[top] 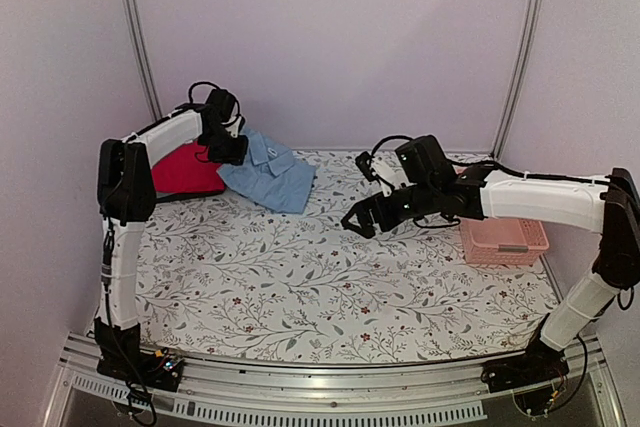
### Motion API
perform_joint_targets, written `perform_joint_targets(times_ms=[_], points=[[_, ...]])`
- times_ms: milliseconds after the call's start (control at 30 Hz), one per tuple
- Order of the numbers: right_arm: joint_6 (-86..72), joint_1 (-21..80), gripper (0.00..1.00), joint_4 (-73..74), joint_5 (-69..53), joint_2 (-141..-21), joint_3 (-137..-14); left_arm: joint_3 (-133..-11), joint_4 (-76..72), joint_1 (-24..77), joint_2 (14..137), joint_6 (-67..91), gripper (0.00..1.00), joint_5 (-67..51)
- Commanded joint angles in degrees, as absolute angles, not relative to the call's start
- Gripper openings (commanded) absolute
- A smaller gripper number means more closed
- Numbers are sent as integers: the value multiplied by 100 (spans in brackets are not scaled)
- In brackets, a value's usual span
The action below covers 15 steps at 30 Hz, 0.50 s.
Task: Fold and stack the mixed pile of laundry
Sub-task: Place the square-folded shirt at the center of the board.
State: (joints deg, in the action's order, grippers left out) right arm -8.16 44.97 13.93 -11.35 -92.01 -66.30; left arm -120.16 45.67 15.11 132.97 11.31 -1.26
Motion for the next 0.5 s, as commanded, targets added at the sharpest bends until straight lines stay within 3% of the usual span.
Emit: perform_joint_targets(times_ms=[0, 267, 467], points=[[-803, 4474, 99, 1273, -1319, -9175, -6640, -13110, 5251, 1343, 13625, 577, 0, 295], [-867, 4467, 99, 1218, -1387, -9397, -6797, -13544, 5225, 848, 13290, 370, 0, 169], [-973, 4469, 99, 1133, -1588, -9611, -6946, -13373, 5007, 405, 12850, 292, 0, -649]])
